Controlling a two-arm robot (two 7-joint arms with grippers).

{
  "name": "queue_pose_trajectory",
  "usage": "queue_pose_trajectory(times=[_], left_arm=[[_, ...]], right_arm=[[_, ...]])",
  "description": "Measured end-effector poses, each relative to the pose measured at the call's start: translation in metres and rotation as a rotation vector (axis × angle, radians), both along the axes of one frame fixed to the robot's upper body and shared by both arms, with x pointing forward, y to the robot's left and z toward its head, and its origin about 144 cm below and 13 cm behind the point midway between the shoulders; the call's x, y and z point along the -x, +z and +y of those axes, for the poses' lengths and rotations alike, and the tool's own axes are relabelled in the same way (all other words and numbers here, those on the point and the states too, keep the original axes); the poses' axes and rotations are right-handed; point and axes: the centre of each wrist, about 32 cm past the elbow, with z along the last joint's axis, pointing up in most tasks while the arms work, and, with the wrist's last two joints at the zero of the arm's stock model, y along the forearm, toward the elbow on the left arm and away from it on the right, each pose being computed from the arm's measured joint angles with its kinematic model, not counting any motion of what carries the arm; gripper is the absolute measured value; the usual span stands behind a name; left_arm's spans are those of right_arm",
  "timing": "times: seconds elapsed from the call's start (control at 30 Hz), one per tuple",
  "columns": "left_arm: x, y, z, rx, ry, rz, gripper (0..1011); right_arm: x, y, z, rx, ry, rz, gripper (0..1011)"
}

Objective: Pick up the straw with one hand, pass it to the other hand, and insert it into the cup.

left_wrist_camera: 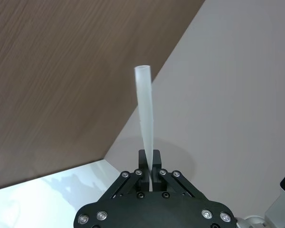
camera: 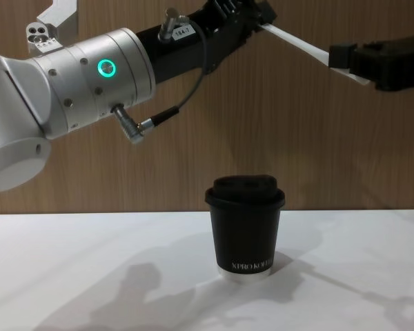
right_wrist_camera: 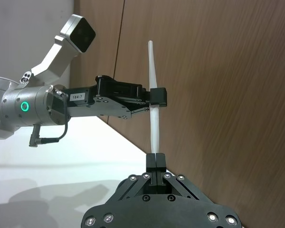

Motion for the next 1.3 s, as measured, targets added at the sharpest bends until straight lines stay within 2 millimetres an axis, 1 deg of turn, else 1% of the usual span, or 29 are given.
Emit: queue_pose_trajectory(times=[0.2,0.43,0.53,0.7,0.8,0.87,0.9,0.93,0.97,1.0,1.07,1.1,1.2,1.23,1.3], left_arm=[[0.0000,0.0000,0.0000,0.000,0.000,0.000,5],[0.0000,0.0001,0.0002,0.000,0.001,0.000,3],[-0.0001,0.0001,0.0005,0.000,0.002,0.000,4],[-0.0001,0.0001,0.0005,0.000,0.002,0.000,4],[-0.0001,0.0001,0.0005,0.000,0.002,0.000,3],[-0.0001,0.0000,0.0004,0.000,0.002,0.000,4],[0.0000,0.0000,0.0004,0.000,0.002,0.000,3],[0.0000,0.0000,0.0003,0.000,0.001,0.000,4],[0.0000,0.0000,0.0003,0.000,0.001,0.000,4],[0.0000,0.0000,0.0002,0.000,0.001,0.000,4],[0.0000,0.0000,0.0002,0.000,0.001,0.000,4],[0.0000,0.0000,0.0002,0.000,0.001,0.000,4],[0.0002,0.0001,-0.0001,-0.001,0.000,0.000,4],[0.0002,0.0002,-0.0002,-0.002,0.000,-0.001,4],[0.0007,0.0006,0.0004,-0.009,0.002,-0.003,4]], right_arm=[[0.0000,0.0000,0.0000,0.000,0.000,0.000,4],[0.0000,0.0000,0.0000,0.000,0.000,0.000,10],[0.0000,0.0000,0.0000,0.000,0.000,0.000,82],[0.0000,0.0000,0.0000,0.000,0.000,0.000,240],[0.0000,0.0000,0.0000,0.000,0.000,0.000,296],[0.0000,0.0000,0.0000,0.000,0.000,0.000,399],[0.0000,0.0000,0.0000,0.000,0.000,0.000,399],[0.0000,0.0000,0.0000,0.000,0.000,0.000,459],[0.0000,0.0000,0.0000,0.000,0.000,0.000,479],[0.0000,0.0000,0.0000,0.000,0.000,0.000,520],[0.0000,0.0000,0.0000,0.000,0.000,0.000,551],[0.0000,0.0000,0.0000,0.000,0.000,0.000,619],[0.0000,0.0000,0.0000,0.000,0.000,0.000,693],[0.0000,0.0000,0.0000,0.000,0.000,0.000,738],[0.0000,0.0000,0.0000,0.000,0.000,0.000,776]])
